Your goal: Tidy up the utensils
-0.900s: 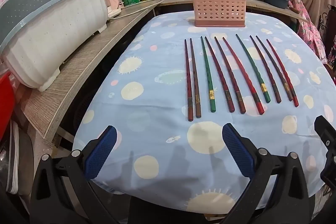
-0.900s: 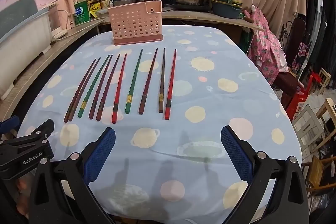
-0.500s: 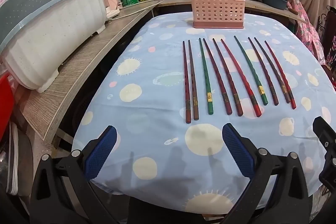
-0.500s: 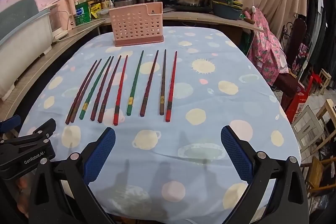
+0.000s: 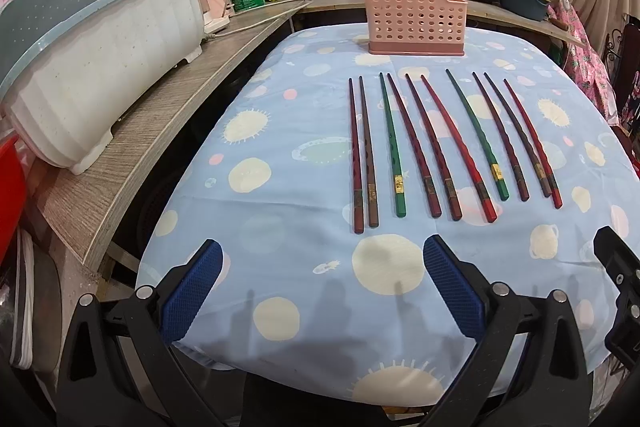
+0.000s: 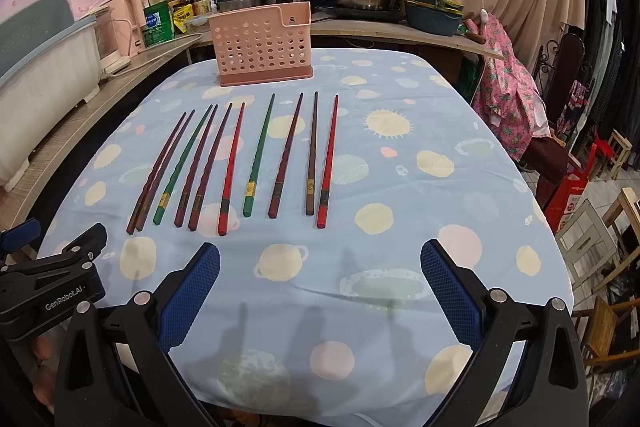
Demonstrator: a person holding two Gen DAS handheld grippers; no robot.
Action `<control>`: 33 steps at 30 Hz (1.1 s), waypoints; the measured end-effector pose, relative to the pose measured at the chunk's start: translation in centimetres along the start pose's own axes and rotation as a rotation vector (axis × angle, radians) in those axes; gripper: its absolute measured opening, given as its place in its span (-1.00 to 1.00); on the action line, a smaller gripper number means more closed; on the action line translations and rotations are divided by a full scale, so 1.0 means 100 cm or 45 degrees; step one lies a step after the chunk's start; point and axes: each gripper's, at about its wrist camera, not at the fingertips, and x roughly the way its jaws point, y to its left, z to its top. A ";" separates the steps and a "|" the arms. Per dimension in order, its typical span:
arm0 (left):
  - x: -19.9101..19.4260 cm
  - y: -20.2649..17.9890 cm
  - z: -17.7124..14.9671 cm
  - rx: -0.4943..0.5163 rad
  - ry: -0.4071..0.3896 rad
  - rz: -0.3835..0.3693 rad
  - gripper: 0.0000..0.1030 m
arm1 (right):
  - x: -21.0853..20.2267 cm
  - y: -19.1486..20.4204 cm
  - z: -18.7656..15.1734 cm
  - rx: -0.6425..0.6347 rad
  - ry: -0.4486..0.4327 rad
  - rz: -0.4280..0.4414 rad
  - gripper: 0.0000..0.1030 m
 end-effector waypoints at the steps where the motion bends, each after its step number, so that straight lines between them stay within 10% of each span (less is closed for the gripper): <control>1: 0.000 0.000 0.000 0.000 0.000 0.001 0.86 | 0.001 0.000 0.000 -0.002 0.000 -0.002 0.87; 33: -0.002 -0.005 -0.003 0.004 0.002 -0.008 0.86 | -0.001 -0.003 -0.001 0.011 0.001 -0.001 0.87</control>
